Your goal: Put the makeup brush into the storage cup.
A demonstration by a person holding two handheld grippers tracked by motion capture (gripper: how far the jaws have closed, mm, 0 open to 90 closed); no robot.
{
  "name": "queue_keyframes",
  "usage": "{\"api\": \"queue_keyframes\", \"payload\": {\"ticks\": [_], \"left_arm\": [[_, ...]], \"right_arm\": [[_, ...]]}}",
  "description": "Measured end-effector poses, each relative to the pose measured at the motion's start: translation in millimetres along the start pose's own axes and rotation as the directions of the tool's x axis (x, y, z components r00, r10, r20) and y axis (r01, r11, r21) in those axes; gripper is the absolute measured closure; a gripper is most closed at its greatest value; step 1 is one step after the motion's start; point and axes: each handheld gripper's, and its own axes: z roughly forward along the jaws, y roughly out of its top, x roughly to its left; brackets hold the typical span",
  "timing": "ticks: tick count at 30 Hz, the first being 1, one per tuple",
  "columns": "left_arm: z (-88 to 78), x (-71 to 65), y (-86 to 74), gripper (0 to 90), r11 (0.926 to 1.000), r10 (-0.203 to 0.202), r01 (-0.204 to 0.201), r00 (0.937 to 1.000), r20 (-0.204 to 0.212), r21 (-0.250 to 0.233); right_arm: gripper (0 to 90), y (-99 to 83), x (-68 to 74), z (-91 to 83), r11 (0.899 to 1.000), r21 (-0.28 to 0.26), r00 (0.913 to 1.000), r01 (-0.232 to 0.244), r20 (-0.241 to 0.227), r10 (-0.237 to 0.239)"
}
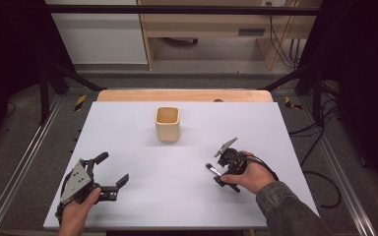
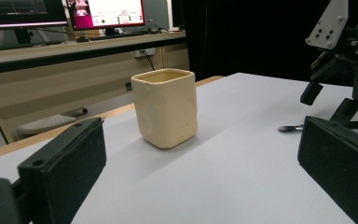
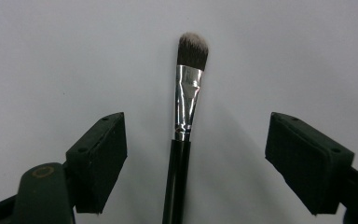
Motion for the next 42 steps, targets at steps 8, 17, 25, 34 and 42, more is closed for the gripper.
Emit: {"api": "queue_keyframes", "payload": {"ticks": [8,17,25,34,42], "left_arm": [[-0.3,-0.6,0.2,0.7,1.0000,0.004,-0.004,1.0000,0.002,0.004],[1.0,-1.4,-0.2,0.7,0.9999,0.009,-0.009,0.9999,0.007,0.009],[0.4,-1.6,0.1,0.7,0.9999,0.010,-0.010,0.9999,0.006,0.010],[0.4,-2.2,0.5,0.7,0.9999,0.009,-0.009,0.9999,0.008,0.009],[-0.3,-2.0,1.1,0.7,0.9999,0.009,-0.009,0.9999,0.009,0.005]], "right_arm": [[22.2,-4.3,-0.4,-0.4,1.000,-0.002,0.9999,-0.014,0.003,0.014],[22.8,-7.2,-0.4,-2.4,1.000,0.002,0.9999,0.004,0.010,-0.004],[27.7,-6.1,0.6,-1.6,1.000,0.004,1.0000,-0.003,0.008,0.003],[32.3,-5.9,1.5,-0.7,1.000,0.010,1.0000,-0.007,-0.007,0.007],[41.5,-4.0,1.1,-2.8,0.999,0.013,0.9994,-0.029,-0.018,0.029]]}}
